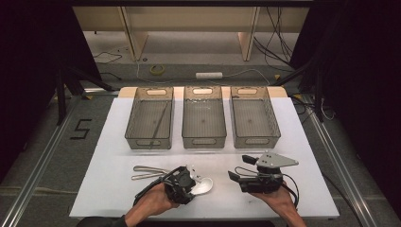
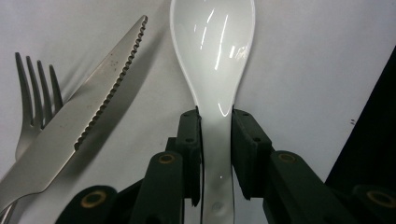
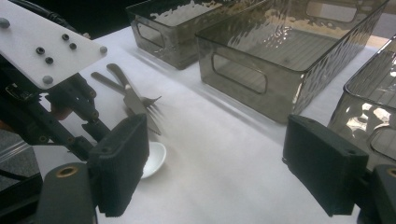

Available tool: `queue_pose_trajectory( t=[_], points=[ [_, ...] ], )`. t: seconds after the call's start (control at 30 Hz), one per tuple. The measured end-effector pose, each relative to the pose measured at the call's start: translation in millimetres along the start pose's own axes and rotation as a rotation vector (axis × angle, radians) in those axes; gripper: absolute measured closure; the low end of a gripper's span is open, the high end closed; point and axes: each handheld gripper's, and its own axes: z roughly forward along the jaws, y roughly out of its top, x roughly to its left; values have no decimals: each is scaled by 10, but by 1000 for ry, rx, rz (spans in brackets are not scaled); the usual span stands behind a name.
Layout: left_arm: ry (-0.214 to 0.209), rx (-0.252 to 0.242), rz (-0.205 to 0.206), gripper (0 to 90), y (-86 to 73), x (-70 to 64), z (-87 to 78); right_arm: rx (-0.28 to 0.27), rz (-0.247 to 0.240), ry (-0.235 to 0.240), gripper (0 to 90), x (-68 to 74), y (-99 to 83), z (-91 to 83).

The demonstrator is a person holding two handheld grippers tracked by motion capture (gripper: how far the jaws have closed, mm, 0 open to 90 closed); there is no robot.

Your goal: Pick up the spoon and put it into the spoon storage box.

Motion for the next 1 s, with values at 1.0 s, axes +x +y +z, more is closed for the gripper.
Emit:
queue_pose_trajectory(
  t=[1.0],
  points=[
    [-34,-121,-48,743,11,130,-271,-10,8,-4,237,-22,2,-18]
  ],
)
